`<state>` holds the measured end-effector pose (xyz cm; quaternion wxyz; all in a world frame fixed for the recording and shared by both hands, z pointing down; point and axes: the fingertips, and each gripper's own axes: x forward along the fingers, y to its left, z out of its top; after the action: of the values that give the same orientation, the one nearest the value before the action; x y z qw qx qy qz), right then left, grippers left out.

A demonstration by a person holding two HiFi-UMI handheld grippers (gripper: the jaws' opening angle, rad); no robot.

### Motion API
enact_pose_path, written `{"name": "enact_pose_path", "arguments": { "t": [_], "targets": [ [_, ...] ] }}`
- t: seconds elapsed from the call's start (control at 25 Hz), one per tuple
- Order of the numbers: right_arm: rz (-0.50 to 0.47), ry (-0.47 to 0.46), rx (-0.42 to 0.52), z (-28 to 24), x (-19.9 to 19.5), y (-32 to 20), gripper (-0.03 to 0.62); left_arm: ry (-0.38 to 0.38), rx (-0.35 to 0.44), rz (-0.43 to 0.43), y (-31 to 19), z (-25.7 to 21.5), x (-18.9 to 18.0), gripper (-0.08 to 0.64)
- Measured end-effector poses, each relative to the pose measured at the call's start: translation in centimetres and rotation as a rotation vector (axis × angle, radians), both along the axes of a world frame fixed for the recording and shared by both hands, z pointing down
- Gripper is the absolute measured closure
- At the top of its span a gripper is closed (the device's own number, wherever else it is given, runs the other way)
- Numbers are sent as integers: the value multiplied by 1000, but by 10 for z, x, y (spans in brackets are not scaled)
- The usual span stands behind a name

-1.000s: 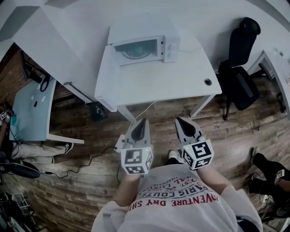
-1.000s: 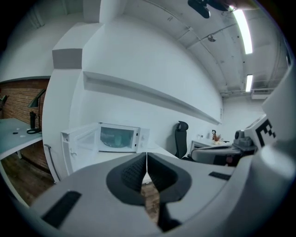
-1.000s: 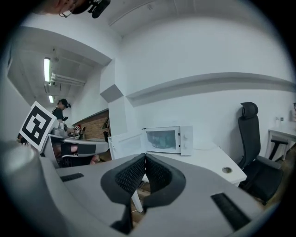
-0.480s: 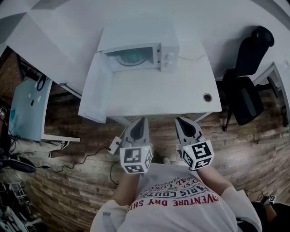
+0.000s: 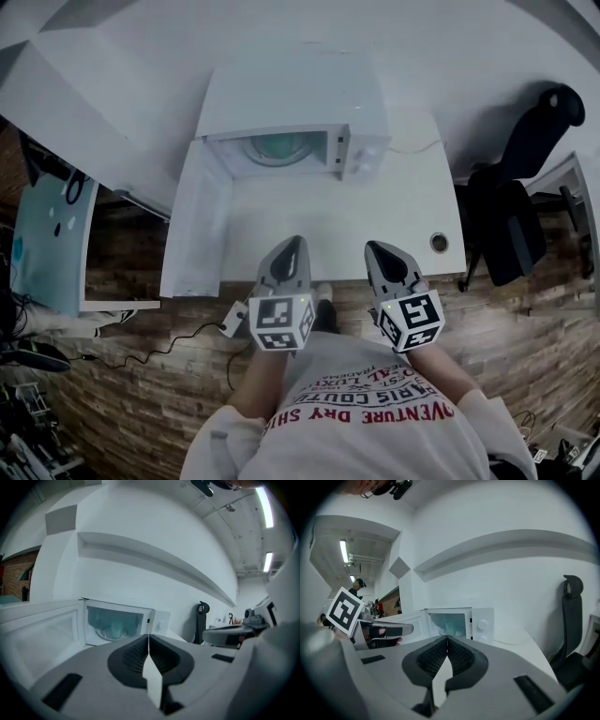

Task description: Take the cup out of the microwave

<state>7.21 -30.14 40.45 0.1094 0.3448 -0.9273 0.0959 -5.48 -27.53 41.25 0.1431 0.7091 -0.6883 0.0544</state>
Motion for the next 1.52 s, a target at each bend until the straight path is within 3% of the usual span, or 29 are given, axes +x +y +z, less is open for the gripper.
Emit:
{"name": "enact_pose_path", "arguments": {
  "t": [0.44,0.72,1.08,1.32,1.52],
  "targets": [
    [4,20,-5,2,-81,-104,580,3,-34,63,-110,17,-66,551],
    [-43,52,-38,30,-122,-137,580,11,-62,45,-144,41,-91,551],
    [-97,96,-100,60,-144,-166,580,6,-105,5,-179,76,-117,549],
    [-104,123,-107,77,-156,-180,580,37,-139,25,-198,100,-127,424],
    [-116,138,-124,89,-163,-180,580,-22,-99,37,-218,106,-135,250]
  ]
}}
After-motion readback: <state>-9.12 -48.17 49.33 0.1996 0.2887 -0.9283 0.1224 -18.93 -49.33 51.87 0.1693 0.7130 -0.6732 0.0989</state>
